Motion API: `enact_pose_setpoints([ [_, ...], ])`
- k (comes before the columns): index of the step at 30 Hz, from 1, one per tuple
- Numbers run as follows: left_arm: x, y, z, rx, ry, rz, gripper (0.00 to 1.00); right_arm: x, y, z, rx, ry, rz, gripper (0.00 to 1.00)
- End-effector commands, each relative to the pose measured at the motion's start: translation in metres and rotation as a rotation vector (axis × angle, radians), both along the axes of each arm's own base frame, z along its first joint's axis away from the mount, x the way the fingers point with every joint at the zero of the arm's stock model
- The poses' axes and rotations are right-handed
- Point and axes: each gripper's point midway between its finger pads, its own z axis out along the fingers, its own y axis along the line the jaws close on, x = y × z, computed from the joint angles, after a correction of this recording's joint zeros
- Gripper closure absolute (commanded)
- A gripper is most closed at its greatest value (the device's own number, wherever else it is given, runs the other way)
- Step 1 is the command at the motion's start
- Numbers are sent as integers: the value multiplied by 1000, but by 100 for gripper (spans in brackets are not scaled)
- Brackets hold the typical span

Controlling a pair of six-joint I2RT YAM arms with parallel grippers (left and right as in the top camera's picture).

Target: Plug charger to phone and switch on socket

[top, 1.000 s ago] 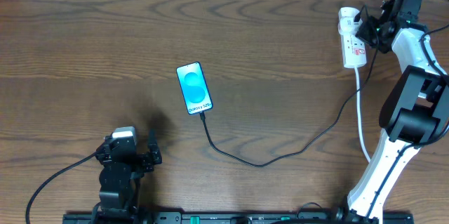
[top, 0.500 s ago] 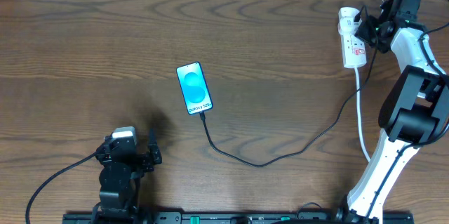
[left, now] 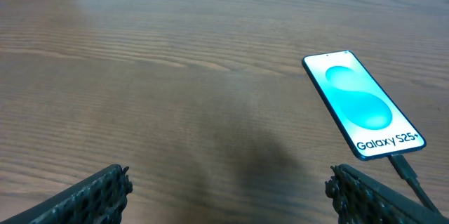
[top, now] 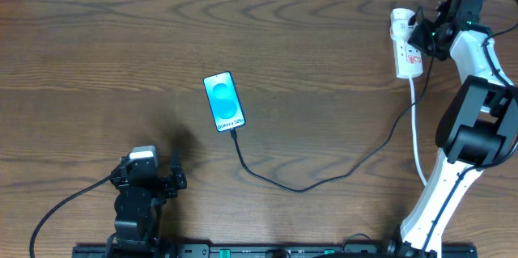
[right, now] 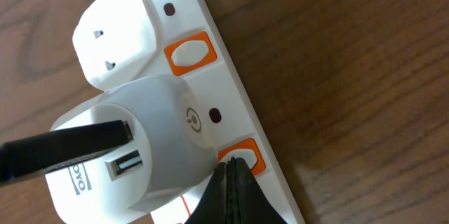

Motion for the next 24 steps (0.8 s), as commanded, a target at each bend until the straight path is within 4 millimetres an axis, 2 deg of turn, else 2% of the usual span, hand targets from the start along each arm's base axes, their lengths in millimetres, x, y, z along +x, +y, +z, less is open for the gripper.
enact_pose_setpoints([
  [1,0,1,-7,6,10,7,7,0,48,-29,70,47,96,99],
  [8,0,1,-7,6,10,7,7,-2,52,-49,75,74,103,99],
  [10,0,1,-7,6,10,7,7,-1,52,-50,70,68,112,99],
  [14,0,1,-7,6,10,7,7,9,53,-44,71,18,132,99],
  [19,0,1,-7,6,10,7,7,25,74,-27,153,-95,238,99],
  [24,0,1,-7,6,10,7,7,28,80,-22,168,-127,283,99],
])
